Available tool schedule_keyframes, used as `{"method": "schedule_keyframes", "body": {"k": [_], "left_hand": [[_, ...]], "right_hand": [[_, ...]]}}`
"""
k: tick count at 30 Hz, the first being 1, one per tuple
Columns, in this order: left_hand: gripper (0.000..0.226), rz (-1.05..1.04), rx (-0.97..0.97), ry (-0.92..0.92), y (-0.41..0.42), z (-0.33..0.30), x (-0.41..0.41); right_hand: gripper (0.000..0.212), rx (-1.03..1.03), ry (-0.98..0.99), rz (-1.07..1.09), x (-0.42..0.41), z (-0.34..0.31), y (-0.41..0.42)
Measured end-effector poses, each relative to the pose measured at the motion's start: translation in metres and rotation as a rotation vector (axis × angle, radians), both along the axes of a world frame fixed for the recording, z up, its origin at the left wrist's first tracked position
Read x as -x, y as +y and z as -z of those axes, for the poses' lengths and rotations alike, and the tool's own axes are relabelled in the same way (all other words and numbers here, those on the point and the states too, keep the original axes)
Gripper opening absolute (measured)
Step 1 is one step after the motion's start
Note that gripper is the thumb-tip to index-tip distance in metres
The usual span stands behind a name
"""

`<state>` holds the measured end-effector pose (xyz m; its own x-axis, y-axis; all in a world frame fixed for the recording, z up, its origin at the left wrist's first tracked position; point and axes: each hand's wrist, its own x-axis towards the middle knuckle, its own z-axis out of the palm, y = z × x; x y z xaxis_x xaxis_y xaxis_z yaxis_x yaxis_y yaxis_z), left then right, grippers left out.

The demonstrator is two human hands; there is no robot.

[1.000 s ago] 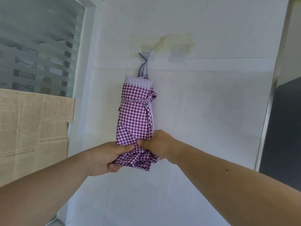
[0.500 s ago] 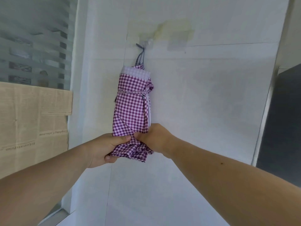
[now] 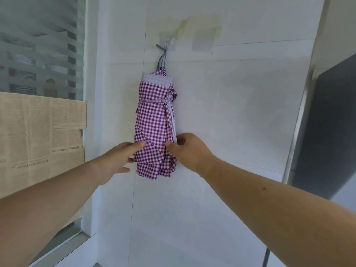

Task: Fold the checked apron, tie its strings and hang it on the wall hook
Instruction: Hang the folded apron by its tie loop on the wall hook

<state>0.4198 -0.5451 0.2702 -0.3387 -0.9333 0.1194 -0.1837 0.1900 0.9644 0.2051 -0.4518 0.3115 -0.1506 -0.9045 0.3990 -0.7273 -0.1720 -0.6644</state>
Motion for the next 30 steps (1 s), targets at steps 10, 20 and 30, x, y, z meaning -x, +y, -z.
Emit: {"method": "schedule_keyframes", "body": {"k": [10,20,30], "left_hand": [[0.066,-0.365,0.408,0.031,0.035,-0.032,-0.002],[0.021,-0.174,0.454,0.025,0.149,-0.070,0.026],[0.014,-0.112,0.403,0.047,0.315,-0.078,0.020]], "right_hand": [[0.037,-0.008,0.030,0.057,0.002,-0.023,0.071],[0.031,-0.044,0.066,0.087,-0.001,-0.063,0.179],[0.026,-0.008,0.101,0.083,-0.005,-0.082,0.350]]}}
